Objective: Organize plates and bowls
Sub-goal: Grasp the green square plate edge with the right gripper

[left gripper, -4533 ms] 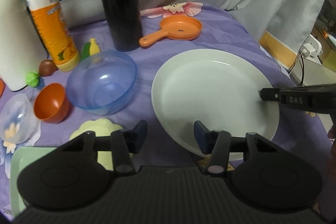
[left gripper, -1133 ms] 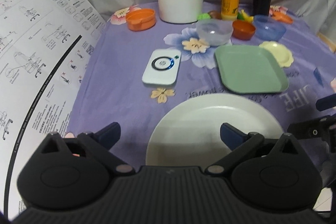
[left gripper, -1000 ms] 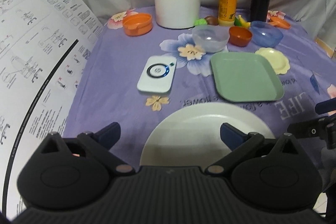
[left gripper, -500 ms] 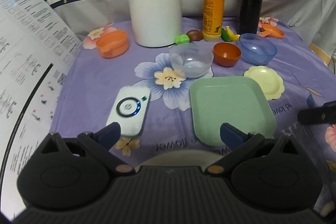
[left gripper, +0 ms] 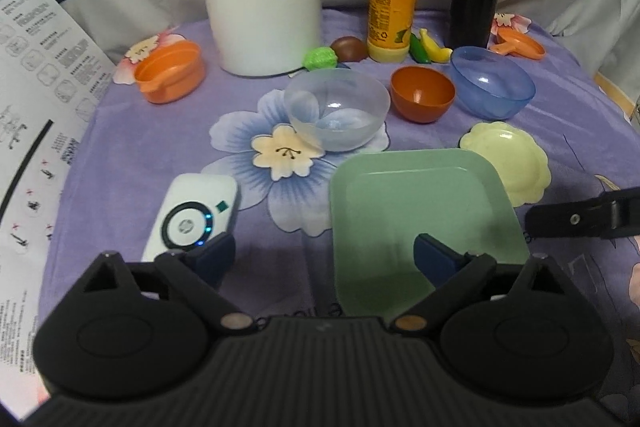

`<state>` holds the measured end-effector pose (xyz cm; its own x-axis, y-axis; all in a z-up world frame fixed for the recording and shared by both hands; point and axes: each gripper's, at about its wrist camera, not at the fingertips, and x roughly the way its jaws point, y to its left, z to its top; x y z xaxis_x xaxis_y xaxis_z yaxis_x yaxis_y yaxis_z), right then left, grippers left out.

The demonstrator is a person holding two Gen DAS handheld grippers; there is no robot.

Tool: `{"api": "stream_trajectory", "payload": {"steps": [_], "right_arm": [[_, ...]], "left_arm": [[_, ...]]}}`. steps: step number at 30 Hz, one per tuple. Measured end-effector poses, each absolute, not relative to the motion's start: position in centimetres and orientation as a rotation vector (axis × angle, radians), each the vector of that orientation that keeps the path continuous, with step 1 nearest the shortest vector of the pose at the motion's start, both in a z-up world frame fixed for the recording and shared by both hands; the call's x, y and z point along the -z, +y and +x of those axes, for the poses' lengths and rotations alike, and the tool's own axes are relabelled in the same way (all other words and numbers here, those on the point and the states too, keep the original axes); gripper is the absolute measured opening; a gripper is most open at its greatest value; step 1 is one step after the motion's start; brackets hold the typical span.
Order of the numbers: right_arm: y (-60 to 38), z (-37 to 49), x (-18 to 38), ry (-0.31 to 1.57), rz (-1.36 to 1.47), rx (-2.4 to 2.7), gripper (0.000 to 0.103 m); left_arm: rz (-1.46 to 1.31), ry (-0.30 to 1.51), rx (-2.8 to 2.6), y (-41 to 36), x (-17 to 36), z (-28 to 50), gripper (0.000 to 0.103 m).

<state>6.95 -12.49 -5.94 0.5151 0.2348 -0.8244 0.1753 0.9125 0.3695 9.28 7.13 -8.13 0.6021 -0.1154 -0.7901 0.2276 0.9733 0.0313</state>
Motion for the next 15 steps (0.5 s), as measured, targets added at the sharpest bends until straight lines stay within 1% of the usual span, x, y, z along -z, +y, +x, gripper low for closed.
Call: {"api": "stream_trajectory", "payload": {"steps": [2,3,4,5,6,7,9,10,11,12,15], "right_arm": [[-12.1,7.5,6.2,1.04,0.434,-0.054,0.067],[-11.9,7.7,6.3,1.043,0.43,-0.06,0.061],[-11.7,8.0,6.4,1.047,0.426,-0.063,0.053],[-11.4,8.3,6.6,1.055,0.42,-0.067,0.05],[-11.2,8.4,6.8,1.062,0.417,-0.072,0.041],[-11.0,8.6,7.0,1.065,0.417,-0.084,0.033],[-10.6,8.7,7.2,1.069,0.412,-0.106,0.029],[-10.4,8.8,7.3,1.07,0.404,-0.112,0.027],[-10.1,8.9,7.4,1.071,0.392,-0.117,0.025],[-9.9,9.0,7.5,1.072,0.384,-0.12,0.023],[-9.5,9.1,7.6,1.066,0.356,-0.126,0.018]], "left_arm": [[0.133,0.919,0.209,6.9,8.5,9.6,0.088],[0.134,0.925,0.214,6.8,8.7,9.8,0.083],[0.133,0.931,0.22,6.7,8.9,10.0,0.08],[0.13,0.94,0.226,6.6,9.1,10.1,0.074],[0.127,0.946,0.23,6.5,9.3,10.2,0.068],[0.124,0.951,0.236,6.4,9.4,10.3,0.064],[0.124,0.962,0.25,6.3,9.7,10.4,0.049],[0.125,0.967,0.256,6.1,9.8,10.4,0.045],[0.126,0.97,0.263,6.0,9.9,10.4,0.035],[0.13,0.973,0.265,5.9,10.0,10.4,0.033],[0.139,0.963,0.261,5.8,10.1,10.2,0.033]]}}
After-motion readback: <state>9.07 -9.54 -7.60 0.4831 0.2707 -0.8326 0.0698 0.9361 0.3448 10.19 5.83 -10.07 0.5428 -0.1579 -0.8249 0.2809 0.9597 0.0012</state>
